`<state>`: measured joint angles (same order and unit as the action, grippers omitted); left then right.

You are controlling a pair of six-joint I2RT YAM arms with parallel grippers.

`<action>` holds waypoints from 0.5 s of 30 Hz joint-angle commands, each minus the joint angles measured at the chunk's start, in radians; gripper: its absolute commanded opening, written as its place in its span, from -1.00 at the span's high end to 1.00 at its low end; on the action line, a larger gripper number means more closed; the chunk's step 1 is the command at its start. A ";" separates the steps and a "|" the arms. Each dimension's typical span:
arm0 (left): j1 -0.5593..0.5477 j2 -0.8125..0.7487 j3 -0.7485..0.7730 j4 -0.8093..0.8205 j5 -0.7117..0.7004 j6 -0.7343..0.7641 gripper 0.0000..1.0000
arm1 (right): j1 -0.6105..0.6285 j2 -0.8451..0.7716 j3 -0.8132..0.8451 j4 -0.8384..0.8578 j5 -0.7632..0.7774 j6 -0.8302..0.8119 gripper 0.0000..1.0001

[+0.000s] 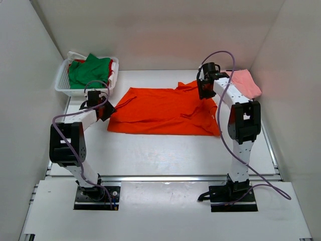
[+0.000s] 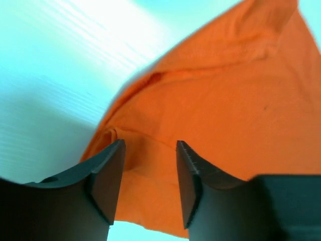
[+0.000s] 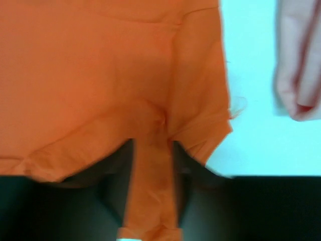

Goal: Fold and stack the t-shirts
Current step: Fold the flattened tshirt in 1/3 of the way

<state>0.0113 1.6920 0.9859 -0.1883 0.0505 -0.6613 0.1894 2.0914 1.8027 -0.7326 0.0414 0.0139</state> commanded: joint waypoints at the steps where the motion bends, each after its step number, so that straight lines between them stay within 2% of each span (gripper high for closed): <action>1: 0.021 -0.116 -0.036 0.089 -0.038 -0.009 -0.22 | -0.002 -0.037 0.041 0.076 0.144 -0.019 0.25; 2: 0.026 -0.155 -0.036 0.090 -0.049 -0.009 -0.29 | -0.010 -0.047 0.034 0.082 0.173 0.015 0.06; 4: 0.033 -0.218 -0.049 0.054 -0.047 0.008 -0.33 | -0.018 -0.079 0.020 0.070 0.225 0.050 -0.08; 6: 0.016 -0.245 -0.047 -0.006 -0.049 0.041 -0.34 | -0.010 -0.117 -0.032 0.029 0.215 0.076 -0.09; 8: 0.003 -0.262 -0.062 -0.057 -0.049 0.069 -0.32 | 0.004 -0.181 -0.124 0.016 0.201 0.102 0.02; 11: 0.003 -0.258 -0.127 -0.057 0.001 0.077 -0.28 | 0.051 -0.330 -0.392 0.096 0.167 0.152 0.20; 12: -0.034 -0.241 -0.148 -0.037 0.011 0.072 -0.28 | 0.059 -0.374 -0.475 0.119 0.164 0.171 0.24; 15: -0.083 -0.181 -0.158 0.010 0.008 0.052 -0.23 | 0.065 -0.439 -0.590 0.194 0.083 0.216 0.40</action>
<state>-0.0174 1.4612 0.8551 -0.1871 0.0319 -0.6113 0.2379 1.7084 1.2858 -0.6495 0.1776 0.1558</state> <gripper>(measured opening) 0.624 0.314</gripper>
